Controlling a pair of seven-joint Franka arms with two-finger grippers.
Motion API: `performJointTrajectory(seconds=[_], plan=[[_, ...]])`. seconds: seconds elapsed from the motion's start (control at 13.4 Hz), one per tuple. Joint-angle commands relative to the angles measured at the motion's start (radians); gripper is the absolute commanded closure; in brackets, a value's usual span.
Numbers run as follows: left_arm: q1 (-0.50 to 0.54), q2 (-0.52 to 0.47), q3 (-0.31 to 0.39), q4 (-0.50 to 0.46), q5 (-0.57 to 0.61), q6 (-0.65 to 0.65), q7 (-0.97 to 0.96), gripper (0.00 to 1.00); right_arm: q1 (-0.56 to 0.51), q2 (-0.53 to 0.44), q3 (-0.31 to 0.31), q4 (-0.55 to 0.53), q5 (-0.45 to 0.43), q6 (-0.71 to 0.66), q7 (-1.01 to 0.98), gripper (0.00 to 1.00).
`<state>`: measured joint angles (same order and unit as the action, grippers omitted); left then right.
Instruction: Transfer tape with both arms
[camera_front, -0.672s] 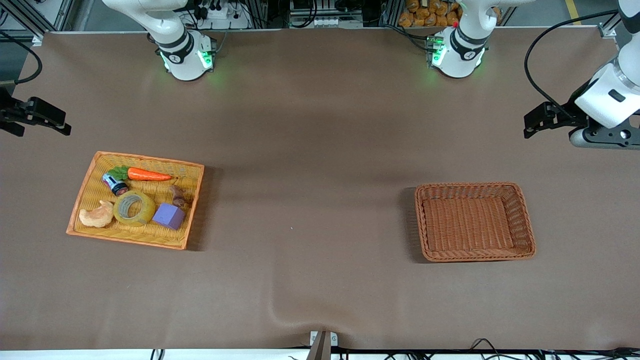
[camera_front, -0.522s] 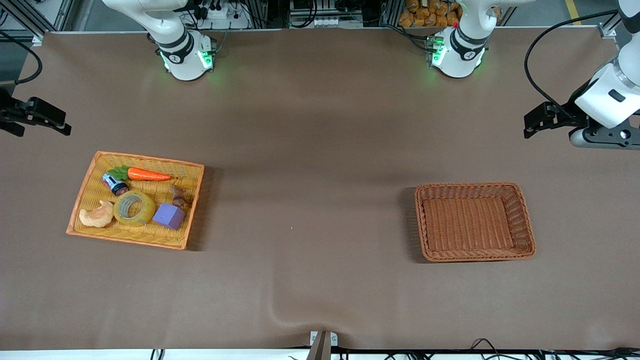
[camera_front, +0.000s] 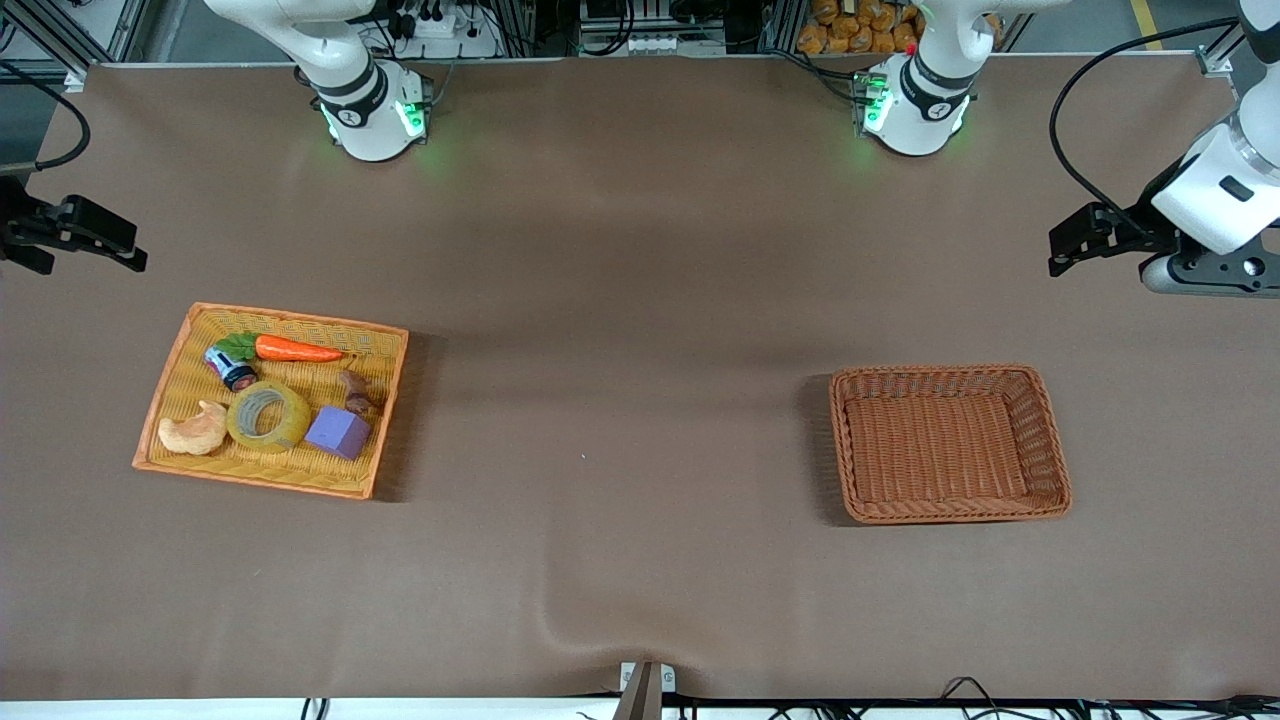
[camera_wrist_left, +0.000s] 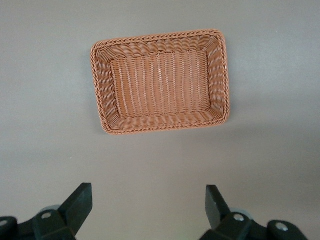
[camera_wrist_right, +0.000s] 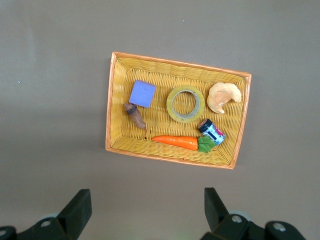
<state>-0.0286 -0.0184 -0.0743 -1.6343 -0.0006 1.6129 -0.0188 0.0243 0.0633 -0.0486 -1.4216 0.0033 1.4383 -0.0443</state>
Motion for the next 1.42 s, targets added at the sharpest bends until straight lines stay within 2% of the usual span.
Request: performJointTrajectory(seconds=[0.0,0.6,0.9,1.19,1.34], plan=[[-0.005,0.009,-0.002,0.019,-0.003,-0.018,0.028,0.00,0.005,0.020,-0.001,0.027,-0.003,-0.010,0.021,0.00],[-0.008,0.052,-0.010,0.008,0.011,-0.019,0.033,0.00,0.020,0.010,0.001,-0.063,-0.002,0.072,0.020,0.00],[-0.007,0.087,-0.010,0.007,0.011,-0.018,0.033,0.00,0.029,0.003,0.003,-0.265,-0.005,0.247,0.001,0.00],[-0.007,0.104,-0.010,0.005,0.011,-0.014,0.033,0.00,0.017,-0.005,-0.002,-0.514,-0.009,0.531,-0.072,0.00],[-0.007,0.113,-0.010,0.005,0.011,-0.014,0.033,0.00,0.003,0.027,-0.005,-0.618,-0.022,0.718,-0.077,0.00]])
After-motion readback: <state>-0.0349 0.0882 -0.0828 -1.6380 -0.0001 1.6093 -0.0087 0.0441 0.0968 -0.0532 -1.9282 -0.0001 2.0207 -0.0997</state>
